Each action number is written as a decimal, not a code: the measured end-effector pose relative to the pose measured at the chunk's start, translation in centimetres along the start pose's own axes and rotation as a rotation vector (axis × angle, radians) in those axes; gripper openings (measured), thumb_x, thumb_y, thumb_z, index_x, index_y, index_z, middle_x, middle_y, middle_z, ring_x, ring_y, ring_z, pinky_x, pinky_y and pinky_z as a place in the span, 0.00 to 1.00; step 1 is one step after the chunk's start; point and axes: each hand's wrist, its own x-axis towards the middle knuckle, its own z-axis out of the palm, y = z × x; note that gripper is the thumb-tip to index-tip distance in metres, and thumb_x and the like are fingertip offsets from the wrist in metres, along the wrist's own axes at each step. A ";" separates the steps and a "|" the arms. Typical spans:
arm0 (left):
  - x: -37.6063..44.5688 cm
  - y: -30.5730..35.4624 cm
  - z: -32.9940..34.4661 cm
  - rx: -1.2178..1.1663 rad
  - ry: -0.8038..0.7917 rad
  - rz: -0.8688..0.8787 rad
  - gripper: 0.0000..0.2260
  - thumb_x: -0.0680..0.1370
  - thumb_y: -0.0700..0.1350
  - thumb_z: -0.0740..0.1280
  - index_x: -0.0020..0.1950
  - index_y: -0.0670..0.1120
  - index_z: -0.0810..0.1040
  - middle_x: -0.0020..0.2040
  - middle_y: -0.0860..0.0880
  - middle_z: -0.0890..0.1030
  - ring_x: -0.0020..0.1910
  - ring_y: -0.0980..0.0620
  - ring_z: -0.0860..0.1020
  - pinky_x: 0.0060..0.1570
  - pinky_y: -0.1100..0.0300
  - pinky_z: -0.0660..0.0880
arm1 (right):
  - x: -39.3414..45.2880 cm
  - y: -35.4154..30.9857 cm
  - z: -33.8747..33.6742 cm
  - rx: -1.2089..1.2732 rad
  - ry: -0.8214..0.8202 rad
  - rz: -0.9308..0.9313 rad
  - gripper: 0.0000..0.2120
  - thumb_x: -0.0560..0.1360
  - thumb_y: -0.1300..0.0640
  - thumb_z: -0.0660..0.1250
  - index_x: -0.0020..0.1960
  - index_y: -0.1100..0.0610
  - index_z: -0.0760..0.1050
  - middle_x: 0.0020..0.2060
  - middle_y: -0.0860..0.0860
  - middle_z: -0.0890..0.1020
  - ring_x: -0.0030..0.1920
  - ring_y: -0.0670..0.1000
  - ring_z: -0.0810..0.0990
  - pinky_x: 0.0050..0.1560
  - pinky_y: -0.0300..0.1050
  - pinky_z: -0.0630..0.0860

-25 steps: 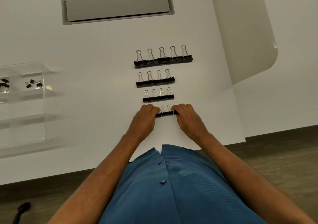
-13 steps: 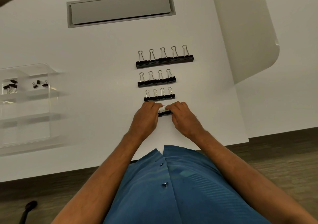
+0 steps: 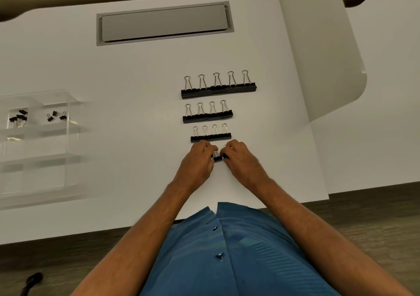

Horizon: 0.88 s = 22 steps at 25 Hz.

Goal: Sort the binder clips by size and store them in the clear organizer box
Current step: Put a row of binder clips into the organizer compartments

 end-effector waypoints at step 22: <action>-0.5 -0.6 0.1 -0.068 -0.092 -0.107 0.11 0.81 0.44 0.66 0.63 0.47 0.77 0.55 0.47 0.77 0.54 0.49 0.73 0.50 0.56 0.74 | 0.1 -0.7 0.2 0.048 -0.045 -0.001 0.16 0.77 0.59 0.73 0.64 0.53 0.77 0.50 0.51 0.76 0.45 0.49 0.76 0.32 0.44 0.77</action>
